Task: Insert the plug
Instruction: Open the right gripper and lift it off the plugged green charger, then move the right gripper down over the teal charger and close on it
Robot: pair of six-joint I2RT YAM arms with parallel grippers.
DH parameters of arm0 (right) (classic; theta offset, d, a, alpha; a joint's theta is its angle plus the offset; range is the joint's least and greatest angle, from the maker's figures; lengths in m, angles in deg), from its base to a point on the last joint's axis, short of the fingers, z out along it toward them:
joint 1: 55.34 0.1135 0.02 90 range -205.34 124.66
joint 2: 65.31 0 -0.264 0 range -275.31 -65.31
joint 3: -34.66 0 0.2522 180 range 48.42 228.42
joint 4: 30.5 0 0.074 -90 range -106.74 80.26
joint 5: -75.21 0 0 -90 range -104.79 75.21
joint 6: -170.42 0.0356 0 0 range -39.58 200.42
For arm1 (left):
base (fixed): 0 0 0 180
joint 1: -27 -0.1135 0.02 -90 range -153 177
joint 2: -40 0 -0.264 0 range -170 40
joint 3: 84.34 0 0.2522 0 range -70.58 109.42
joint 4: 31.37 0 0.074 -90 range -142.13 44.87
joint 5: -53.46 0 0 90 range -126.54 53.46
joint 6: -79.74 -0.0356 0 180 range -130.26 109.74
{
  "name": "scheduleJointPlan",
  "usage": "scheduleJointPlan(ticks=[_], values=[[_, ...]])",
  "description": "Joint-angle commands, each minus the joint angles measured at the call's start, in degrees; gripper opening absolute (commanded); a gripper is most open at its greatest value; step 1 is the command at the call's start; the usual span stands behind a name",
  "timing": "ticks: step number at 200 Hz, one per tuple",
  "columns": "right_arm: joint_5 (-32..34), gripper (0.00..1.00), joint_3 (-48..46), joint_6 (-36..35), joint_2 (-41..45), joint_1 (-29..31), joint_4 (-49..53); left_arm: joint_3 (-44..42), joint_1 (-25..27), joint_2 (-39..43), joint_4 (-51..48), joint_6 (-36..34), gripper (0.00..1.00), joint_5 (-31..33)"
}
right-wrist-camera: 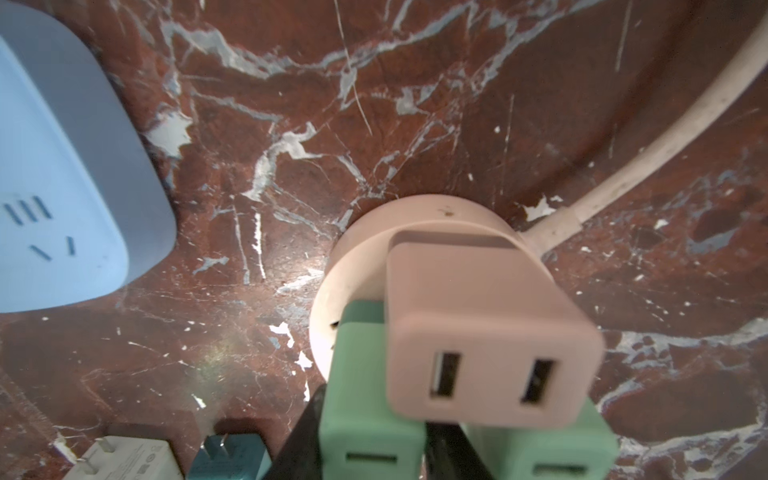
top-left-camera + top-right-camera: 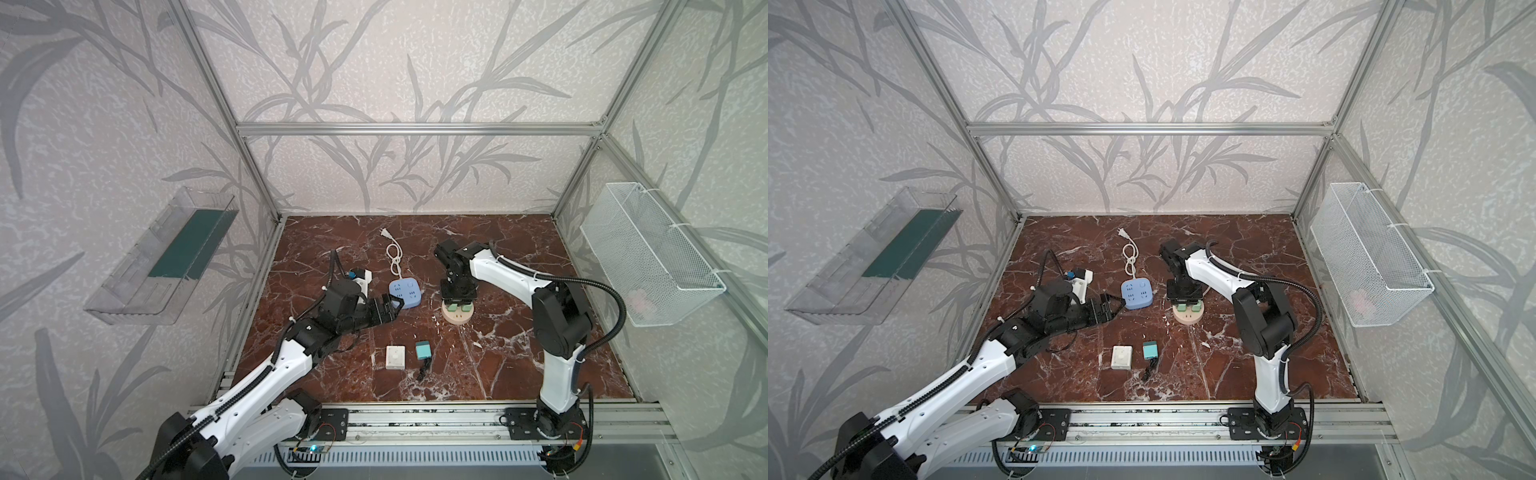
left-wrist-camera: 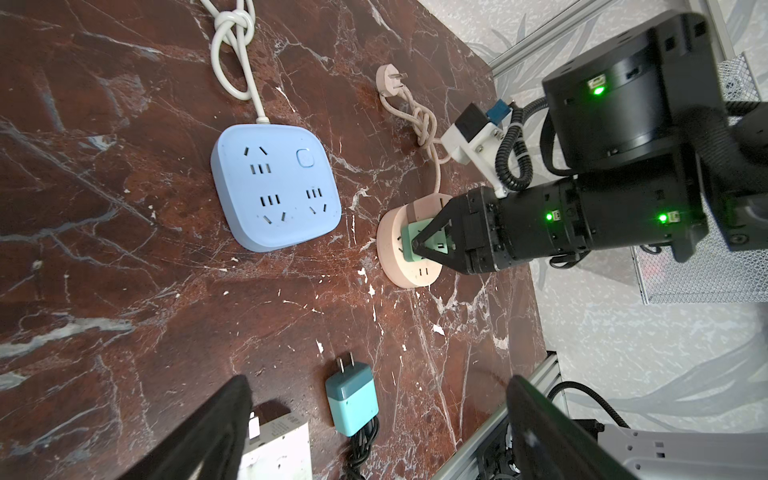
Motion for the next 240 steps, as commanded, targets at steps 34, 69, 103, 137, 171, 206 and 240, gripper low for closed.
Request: scheduleJointPlan(ticks=[34,69,103,137,171,206,240], values=[[-0.2,0.43,-0.3,0.3,3.8,-0.1,0.9,0.5,-0.3,0.4,1.1,0.6,0.93,0.0],[-0.3,0.44,-0.5,0.5,7.4,0.4,1.7,0.2,-0.3,0.4,1.1,0.8,0.93,-0.1],[-1.6,0.44,-2.5,0.9,12.5,1.5,0.3,0.3,-0.3,0.2,1.0,0.8,0.93,-0.6],[-2.4,0.44,-5.2,0.7,16.9,4.8,-1.6,0.6,-0.3,-0.6,-0.1,0.4,0.92,-1.0],[-0.6,0.44,-8.0,1.7,19.9,10.6,-3.8,0.4,-0.3,-0.6,-0.6,0.2,0.93,-1.0],[0.2,0.44,-13.3,5.6,22.1,17.0,-8.8,0.2,-0.3,-0.6,-1.6,0.2,0.92,-0.8],[-1.4,0.47,-17.3,7.6,20.1,20.6,-12.8,-0.5,-0.4,-0.7,-2.7,0.5,0.93,-0.7]])
